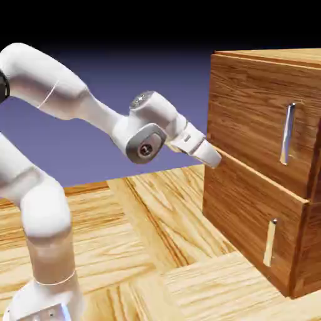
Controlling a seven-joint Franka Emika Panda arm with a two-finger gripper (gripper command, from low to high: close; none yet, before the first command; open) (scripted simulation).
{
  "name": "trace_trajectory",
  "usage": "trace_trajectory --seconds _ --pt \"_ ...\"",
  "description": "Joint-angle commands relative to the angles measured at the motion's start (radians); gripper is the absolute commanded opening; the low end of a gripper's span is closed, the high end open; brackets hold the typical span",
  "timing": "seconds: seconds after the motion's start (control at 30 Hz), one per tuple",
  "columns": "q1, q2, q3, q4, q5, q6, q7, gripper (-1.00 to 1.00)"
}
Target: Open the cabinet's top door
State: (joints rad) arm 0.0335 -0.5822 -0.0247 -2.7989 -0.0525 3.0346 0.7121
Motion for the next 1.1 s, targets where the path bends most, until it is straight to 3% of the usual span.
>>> trace_trajectory --seconds 0.0,1.07 --pt "0.018 -0.01 -0.02 0.009 -0.044 -0.002 -0.024 0.0" --pt "0.588 -0.335 -0.675 0.303 -1.435 -0.067 -0.792 0.0"
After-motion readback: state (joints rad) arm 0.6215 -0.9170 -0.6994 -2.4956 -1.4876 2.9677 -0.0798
